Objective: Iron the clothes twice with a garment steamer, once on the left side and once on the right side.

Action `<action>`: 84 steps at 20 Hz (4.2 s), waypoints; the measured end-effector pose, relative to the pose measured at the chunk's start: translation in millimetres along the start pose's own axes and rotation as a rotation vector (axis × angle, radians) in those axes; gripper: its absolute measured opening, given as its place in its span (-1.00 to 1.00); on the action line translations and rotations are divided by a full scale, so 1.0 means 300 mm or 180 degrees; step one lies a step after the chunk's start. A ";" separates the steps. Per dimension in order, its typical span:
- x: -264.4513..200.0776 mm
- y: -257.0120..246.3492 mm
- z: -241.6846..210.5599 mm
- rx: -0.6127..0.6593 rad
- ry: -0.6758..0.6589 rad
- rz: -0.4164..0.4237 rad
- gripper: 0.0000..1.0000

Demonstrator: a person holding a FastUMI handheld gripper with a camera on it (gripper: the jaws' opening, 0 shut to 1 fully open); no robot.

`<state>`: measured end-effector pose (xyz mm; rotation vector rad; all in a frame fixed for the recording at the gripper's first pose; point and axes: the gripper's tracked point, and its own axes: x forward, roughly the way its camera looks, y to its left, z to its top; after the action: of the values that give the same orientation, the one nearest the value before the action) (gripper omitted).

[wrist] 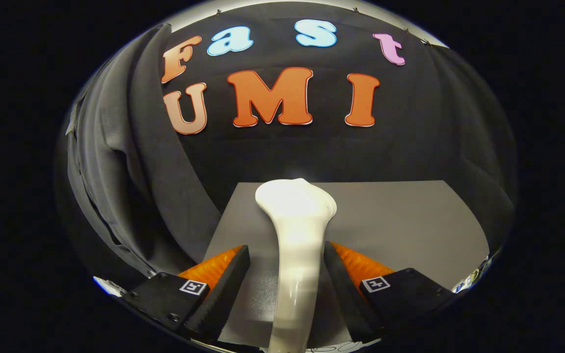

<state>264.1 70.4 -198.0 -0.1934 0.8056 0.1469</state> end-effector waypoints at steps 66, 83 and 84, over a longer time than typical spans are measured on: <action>-1.105 0.925 -0.027 -0.0299 -0.2847 0.0083 -0.08; -0.852 1.005 0.115 -0.0217 -0.2621 -0.0114 -0.09; -0.829 0.994 0.115 -0.0213 -0.2594 -0.0140 -0.09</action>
<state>57.5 354.1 -28.2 -0.1924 -0.0145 0.1923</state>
